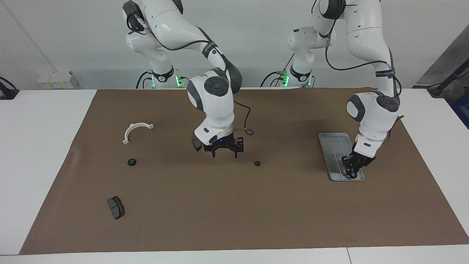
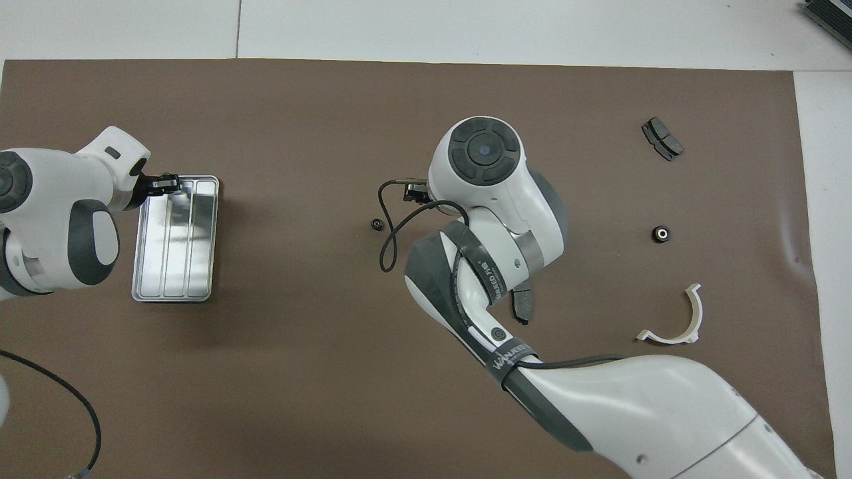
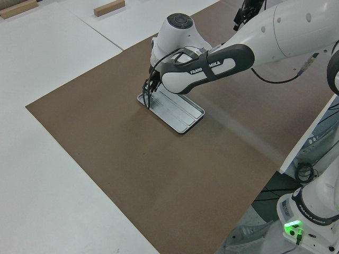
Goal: Place bearing gear from tray to pile
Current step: 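Grasp another black ring on the tray with the left gripper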
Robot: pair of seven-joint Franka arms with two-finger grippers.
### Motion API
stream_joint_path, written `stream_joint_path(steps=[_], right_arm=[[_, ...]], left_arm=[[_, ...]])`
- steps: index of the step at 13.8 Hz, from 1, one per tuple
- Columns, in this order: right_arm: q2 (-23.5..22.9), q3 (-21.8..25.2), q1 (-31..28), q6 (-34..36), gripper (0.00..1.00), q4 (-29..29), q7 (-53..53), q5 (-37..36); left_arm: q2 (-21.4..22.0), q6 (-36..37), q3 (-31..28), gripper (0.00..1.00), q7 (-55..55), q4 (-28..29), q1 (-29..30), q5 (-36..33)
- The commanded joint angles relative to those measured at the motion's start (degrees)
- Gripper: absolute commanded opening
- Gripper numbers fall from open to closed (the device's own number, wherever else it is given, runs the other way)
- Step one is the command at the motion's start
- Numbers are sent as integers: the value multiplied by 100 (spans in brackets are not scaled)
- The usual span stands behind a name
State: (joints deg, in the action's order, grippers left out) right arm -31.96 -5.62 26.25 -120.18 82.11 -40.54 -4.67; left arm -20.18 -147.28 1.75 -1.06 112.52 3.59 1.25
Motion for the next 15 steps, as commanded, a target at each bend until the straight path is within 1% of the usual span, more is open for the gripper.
stream_joint_path(steps=[1,3,4,7,9,12,13,15], right_arm=[[-608,8,134,118,81,-766,-296,-121],[-941,0,248,135,80,-1187,-585,-113],[-1013,0,319,109,80,-1258,-630,-121],[-1031,0,486,-13,77,-1198,-657,-121],[-1031,0,521,-372,76,-1136,-657,-104],[-1049,0,600,-628,66,-908,-666,-121],[-1057,0,627,-646,64,-881,-675,-130],[-1066,0,688,-751,64,-759,-727,-139]], left_arm=[[-135,471,27,6,-69,-528,-51,42],[-135,569,28,6,-559,-600,-305,51],[-135,560,28,6,-797,-600,-410,51],[-135,526,28,7,-1272,-556,-718,43],[-109,481,28,8,-1545,-451,-964,51],[-74,411,28,10,-2037,-310,-1316,51],[-65,376,28,10,-2160,-275,-1395,51],[-65,306,28,10,-2328,-266,-1483,51]])
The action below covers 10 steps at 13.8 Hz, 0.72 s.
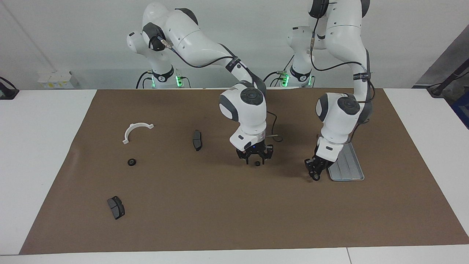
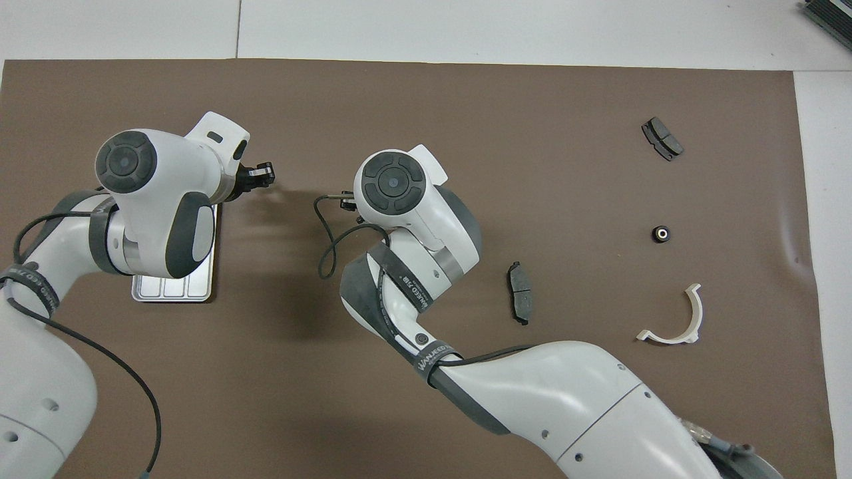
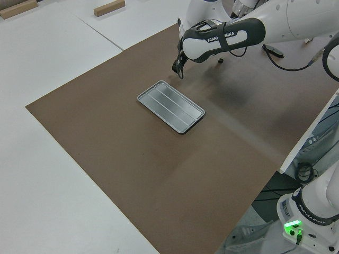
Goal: Place bearing gear from tray to pile
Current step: 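Grasp another black ring on the tray with the left gripper, then carry the ring with the left gripper while the right gripper reaches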
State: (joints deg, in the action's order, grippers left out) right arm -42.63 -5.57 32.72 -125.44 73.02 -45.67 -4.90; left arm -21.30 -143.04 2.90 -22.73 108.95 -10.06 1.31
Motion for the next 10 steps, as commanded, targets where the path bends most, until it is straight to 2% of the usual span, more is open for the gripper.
stream_joint_path(steps=[1,5,10], right_arm=[[-9,-6,58,-322,64,238,-301,-169],[-18,-6,147,-498,62,432,-478,-301],[-53,-6,182,-569,50,503,-478,-424]], left_arm=[[47,-188,-88,10,-196,91,-119,45],[30,-329,-88,10,-187,82,-49,45],[-84,-435,-88,10,-179,-189,232,45]])
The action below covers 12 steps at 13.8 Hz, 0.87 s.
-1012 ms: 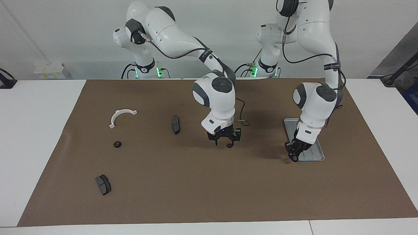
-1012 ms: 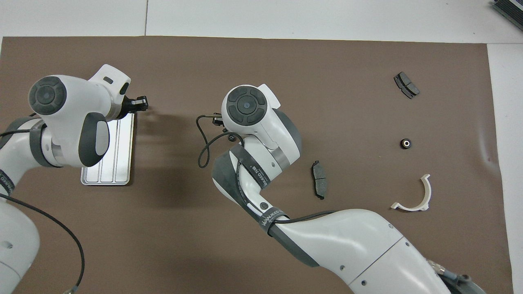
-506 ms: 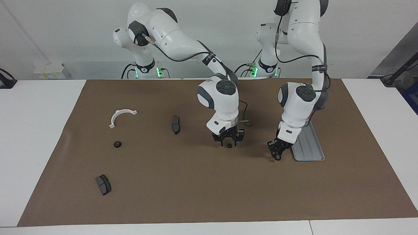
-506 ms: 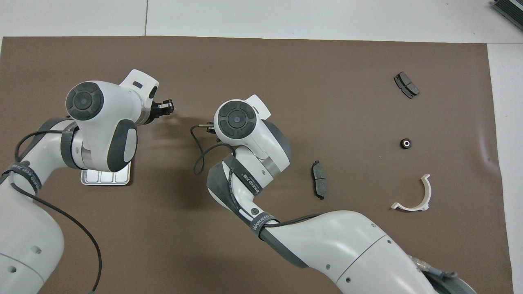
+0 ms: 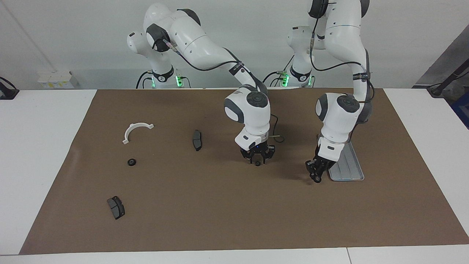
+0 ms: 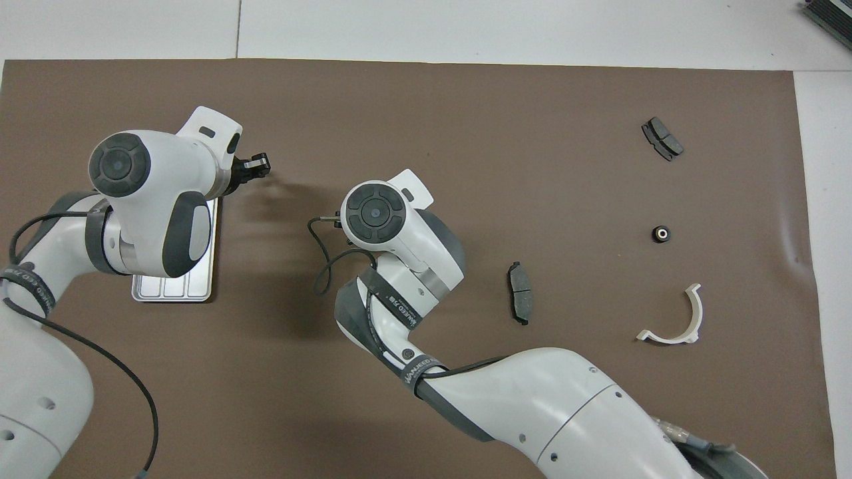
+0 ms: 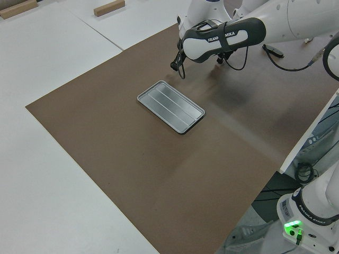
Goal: Place bearing gear from tray to pile
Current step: 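Carry the ring with the left gripper while the right gripper reaches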
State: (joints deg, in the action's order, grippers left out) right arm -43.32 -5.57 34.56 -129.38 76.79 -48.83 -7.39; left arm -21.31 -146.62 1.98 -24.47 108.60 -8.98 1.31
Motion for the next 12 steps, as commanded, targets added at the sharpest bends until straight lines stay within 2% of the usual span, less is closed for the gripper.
stream_joint_path(steps=[1,3,5,9,11,12], right_arm=[[8,-6,7,-271,48,143,-171,-175],[-27,-6,16,-316,35,170,-171,-228],[-36,-6,-10,-246,0,126,-136,-447],[130,3,-194,-176,0,108,-109,-650],[367,3,-405,8,0,309,-83,-641],[603,3,-519,0,0,624,-65,-633]], left_arm=[[-110,-68,4,10,-5,-268,177,44],[-137,-68,4,10,-5,-322,283,44],[-128,-68,4,10,-5,-313,283,44],[-128,-68,4,10,-13,-304,248,44],[-128,-59,21,10,-48,-252,117,44],[-111,-59,13,10,-197,-225,-197,53]])
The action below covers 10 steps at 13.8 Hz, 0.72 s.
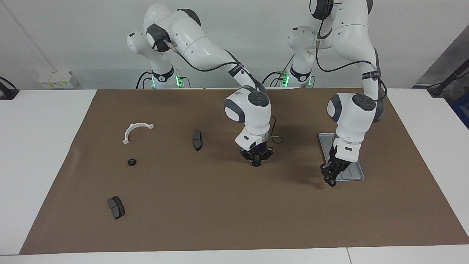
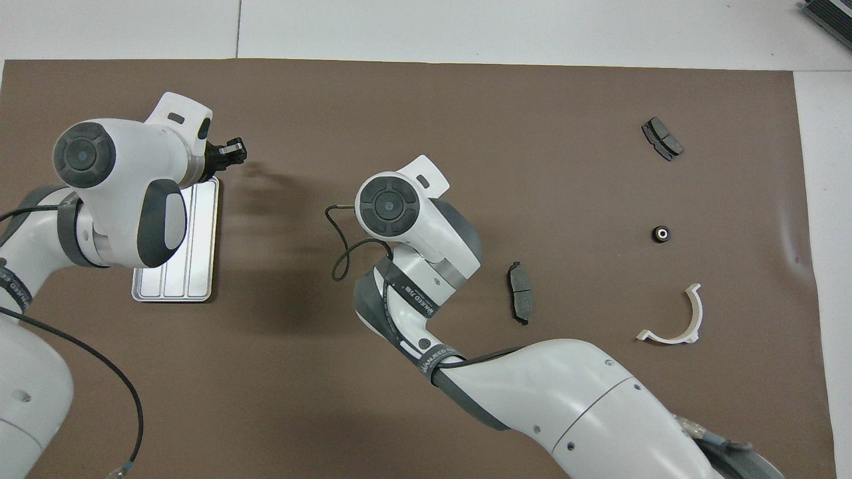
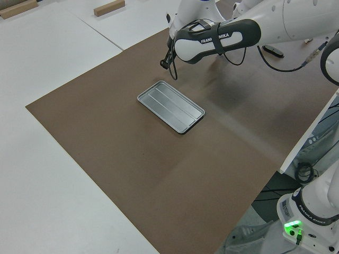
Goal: Place bearing gear from tray to pile
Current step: 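Carry the ring with the left gripper while the right gripper reaches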
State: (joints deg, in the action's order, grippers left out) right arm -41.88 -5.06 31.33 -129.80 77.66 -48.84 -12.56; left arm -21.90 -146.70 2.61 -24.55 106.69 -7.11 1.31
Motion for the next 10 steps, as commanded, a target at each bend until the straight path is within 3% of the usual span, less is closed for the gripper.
stream_joint_path(steps=[1,5,10], right_arm=[[748,-57,-354,-9,0,1010,75,-106],[2041,-91,-1267,-914,0,2979,1198,130],[2886,-92,-2085,-915,0,4028,2684,843]], left_arm=[[-52,-42,-50,10,-469,-34,-579,53],[1,45,-67,10,-1263,18,-1651,53],[36,150,-76,11,-1246,247,-2382,44]])
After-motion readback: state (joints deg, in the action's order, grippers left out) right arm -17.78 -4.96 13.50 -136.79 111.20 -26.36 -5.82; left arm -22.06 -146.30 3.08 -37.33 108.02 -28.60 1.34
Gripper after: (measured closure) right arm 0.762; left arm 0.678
